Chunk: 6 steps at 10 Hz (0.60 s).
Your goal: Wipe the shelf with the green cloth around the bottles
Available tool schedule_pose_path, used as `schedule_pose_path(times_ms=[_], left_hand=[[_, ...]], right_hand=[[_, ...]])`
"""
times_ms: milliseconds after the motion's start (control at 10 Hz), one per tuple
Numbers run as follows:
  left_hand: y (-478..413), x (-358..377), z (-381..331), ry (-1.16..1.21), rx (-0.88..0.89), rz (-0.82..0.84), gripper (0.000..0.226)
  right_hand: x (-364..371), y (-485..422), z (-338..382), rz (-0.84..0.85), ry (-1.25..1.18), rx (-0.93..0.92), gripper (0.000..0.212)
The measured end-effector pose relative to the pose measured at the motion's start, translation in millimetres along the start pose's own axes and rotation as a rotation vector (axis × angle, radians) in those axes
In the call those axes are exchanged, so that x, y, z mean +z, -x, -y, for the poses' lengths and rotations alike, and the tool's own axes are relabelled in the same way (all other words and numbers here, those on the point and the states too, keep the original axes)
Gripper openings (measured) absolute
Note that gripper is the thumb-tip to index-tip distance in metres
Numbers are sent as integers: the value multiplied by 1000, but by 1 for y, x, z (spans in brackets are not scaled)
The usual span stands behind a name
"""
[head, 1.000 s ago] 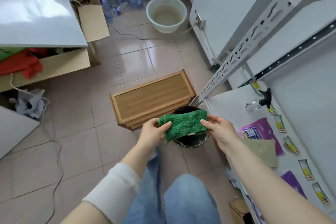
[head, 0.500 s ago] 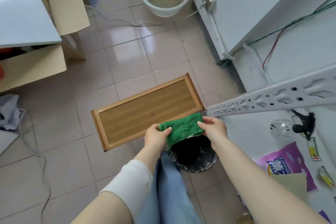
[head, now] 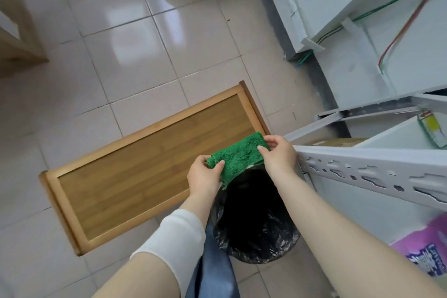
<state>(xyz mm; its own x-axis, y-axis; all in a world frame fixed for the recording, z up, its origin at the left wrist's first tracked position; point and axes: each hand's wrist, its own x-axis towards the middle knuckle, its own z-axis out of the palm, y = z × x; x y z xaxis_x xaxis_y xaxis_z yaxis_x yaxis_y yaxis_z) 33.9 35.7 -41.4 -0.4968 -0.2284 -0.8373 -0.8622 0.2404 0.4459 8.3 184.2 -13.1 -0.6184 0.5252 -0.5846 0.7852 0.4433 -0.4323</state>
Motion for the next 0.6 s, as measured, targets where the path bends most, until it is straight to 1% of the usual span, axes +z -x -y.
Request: schedule_pose_path(times_ms=[100,300,400,500,600], left_hand=[[-3,3,-9,-60,23,-22,39],[-8,1,-16,-112,33,16,43],[-9,-5,-13,-102,19,7,41],[-3,-13,-10,-167,136,-84,36],[11,-19,-15,-374,324,-131,38]], right_hand=[[4,-5,2,-55,7,-9,28],[10,-10,8,-33,87,-18,29],[9,-9,7,-23,132,-33,32],[7,0,4,-76,259,-204,37],[8,13,7,-5,473,-444,43]])
